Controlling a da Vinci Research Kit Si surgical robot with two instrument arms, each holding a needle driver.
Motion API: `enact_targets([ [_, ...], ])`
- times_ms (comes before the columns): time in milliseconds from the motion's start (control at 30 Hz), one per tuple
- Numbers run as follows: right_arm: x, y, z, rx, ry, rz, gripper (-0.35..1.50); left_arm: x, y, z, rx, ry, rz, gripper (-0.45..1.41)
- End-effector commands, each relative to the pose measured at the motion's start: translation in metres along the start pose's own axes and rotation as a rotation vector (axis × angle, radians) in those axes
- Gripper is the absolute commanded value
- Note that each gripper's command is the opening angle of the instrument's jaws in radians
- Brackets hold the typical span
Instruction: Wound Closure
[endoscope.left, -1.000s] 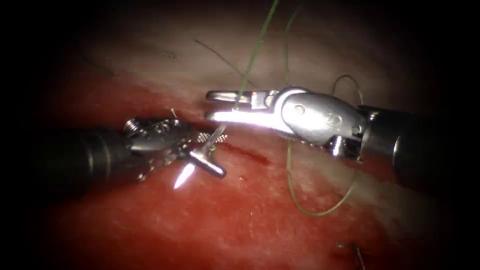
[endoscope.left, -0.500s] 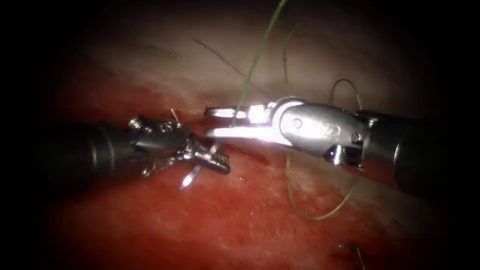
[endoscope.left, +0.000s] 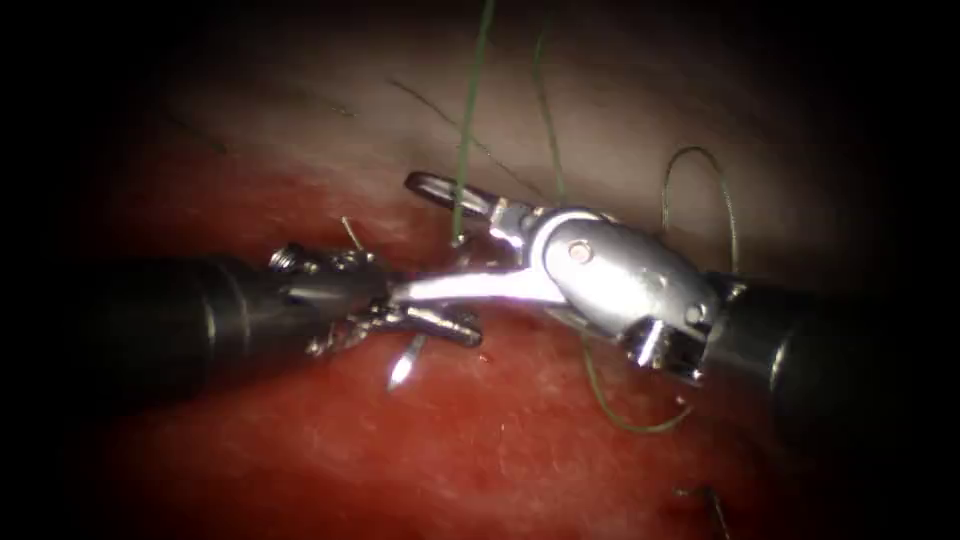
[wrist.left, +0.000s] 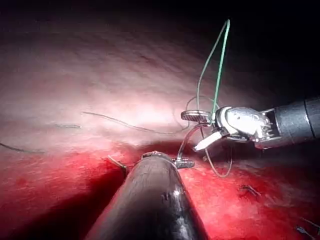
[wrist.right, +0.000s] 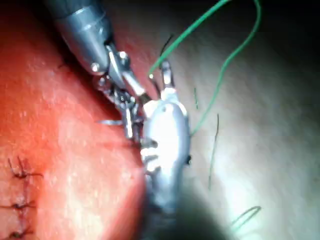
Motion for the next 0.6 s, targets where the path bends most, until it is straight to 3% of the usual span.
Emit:
enact_targets([
  [33,-0.0005,0.0000,0.0006,-0.060,-0.012,0.009,1.18,-0.0002,-0.0003,0.0006,0.006,0.008,0.025,-0.45],
  [300,-0.0003,0.0004,-0.0015,-0.254,-0.061,0.101,0.99,-0.0004,0.0000,0.0005,0.061,0.048,0.150,-0.45],
  [400,-0.0006,0.0000,-0.0017,-0.296,-0.131,0.095,1.13,-0.0002,0.0000,0.0006,0.076,0.072,0.171,-0.45],
  [600,-0.0013,-0.0006,-0.0007,-0.299,-0.127,0.084,1.21,-0.0002,0.0002,0.0007,0.078,0.079,0.176,-0.45],
])
